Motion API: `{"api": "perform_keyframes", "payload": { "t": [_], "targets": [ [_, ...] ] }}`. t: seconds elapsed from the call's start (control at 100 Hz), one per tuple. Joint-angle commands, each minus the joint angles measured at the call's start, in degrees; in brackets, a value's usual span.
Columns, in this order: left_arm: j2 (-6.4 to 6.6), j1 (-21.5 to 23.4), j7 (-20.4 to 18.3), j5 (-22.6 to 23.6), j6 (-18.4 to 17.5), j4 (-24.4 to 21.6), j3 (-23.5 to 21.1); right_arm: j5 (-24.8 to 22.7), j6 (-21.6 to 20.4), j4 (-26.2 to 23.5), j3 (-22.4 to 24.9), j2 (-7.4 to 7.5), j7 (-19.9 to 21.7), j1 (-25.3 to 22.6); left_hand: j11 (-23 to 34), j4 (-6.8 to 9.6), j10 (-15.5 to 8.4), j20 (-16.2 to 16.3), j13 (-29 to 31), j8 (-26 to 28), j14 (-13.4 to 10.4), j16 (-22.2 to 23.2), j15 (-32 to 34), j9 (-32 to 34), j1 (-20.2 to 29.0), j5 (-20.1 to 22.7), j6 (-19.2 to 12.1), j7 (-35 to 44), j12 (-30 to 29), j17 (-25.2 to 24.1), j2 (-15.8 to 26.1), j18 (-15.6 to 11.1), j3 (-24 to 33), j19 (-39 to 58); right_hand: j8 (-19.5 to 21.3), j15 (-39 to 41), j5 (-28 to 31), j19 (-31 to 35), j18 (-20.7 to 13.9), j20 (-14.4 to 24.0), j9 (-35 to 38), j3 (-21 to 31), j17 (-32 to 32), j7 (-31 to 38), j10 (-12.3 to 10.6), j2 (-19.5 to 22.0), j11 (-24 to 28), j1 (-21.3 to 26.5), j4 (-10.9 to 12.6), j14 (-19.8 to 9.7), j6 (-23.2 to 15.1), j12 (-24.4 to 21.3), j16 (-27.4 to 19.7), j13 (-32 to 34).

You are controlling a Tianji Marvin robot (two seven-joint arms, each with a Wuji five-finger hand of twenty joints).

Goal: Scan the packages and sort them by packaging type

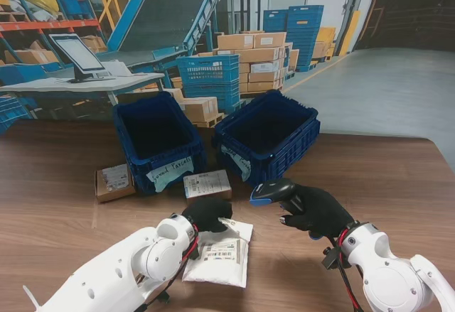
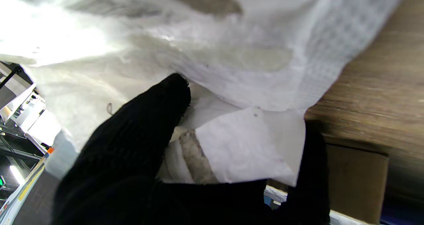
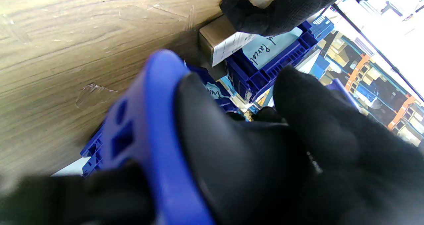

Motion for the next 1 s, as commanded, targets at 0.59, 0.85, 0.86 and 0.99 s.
{"api": "perform_keyframes", "payload": {
  "t": [0.59, 0.85, 0.86, 0.99],
  "targets": [
    [1.03, 8.24, -1.22, 5.19, 5.7, -14.49, -8.49, -1.03, 1.02, -1.05, -0.89, -0.58, -0.52, -0.15, 1.96, -0.5, -0.55, 0.92, 10.73, -1.22, 5.12, 5.87, 33.11, 2.15, 3.53, 0.89, -1.94, 2.75, 1.01, 0.21, -1.08, 2.09, 2.64, 2.31, 0.5, 3.34, 0.48, 0.52, 0.01, 0.79, 1.19, 3.24, 0.38, -0.01, 0.69, 0.65, 0.62, 3.83, -0.24, -4.14, -4.12, 1.04, 2.46, 3.29],
    [1.17, 8.86, -1.51, 7.63, 8.93, -19.79, -11.18, -1.13, 1.25, -1.2, -1.18, -0.73, -1.29, -0.27, 1.92, -0.56, -0.57, 0.89, 10.9, -1.2, 5.12, 5.9, 33.03, 2.34, 3.5, 1.01, -1.94, 2.71, 0.95, 0.33, -1.22, 2.2, 2.65, 2.39, 0.5, 3.26, 0.48, 0.53, -0.02, 0.78, 1.19, 3.27, 0.45, -0.01, 0.68, 0.65, 0.6, 3.84, -0.24, -4.04, -4.12, 1.05, 2.4, 3.46],
    [1.16, 8.82, -1.55, 7.7, 9.11, -19.98, -11.28, -1.13, 1.27, -1.21, -1.19, -0.74, -1.31, -0.27, 1.92, -0.57, -0.6, 0.88, 10.91, -1.19, 5.06, 5.9, 33.02, 2.35, 3.49, 1.02, -2.01, 2.72, 0.95, 0.33, -1.2, 2.21, 2.65, 2.39, 0.5, 3.26, 0.48, 0.53, -0.01, 0.78, 1.19, 3.27, 0.45, -0.01, 0.69, 0.67, 0.6, 3.83, -0.24, -4.04, -4.12, 1.05, 2.4, 3.46],
    [1.03, 7.75, -2.13, 8.06, 12.26, -22.24, -12.55, -1.12, 1.44, -1.19, -1.3, -0.82, -1.71, -0.36, 1.87, -0.6, -0.52, 0.86, 11.11, -1.2, 5.19, 5.9, 32.99, 2.43, 3.49, 1.21, -1.87, 2.71, 0.91, 0.44, -1.32, 2.29, 2.71, 2.44, 0.51, 3.25, 0.48, 0.51, -0.03, 0.77, 1.2, 3.25, 0.41, -0.01, 0.79, 0.68, 0.6, 3.84, -0.25, -4.04, -4.12, 1.06, 2.38, 3.46]
  ]
}}
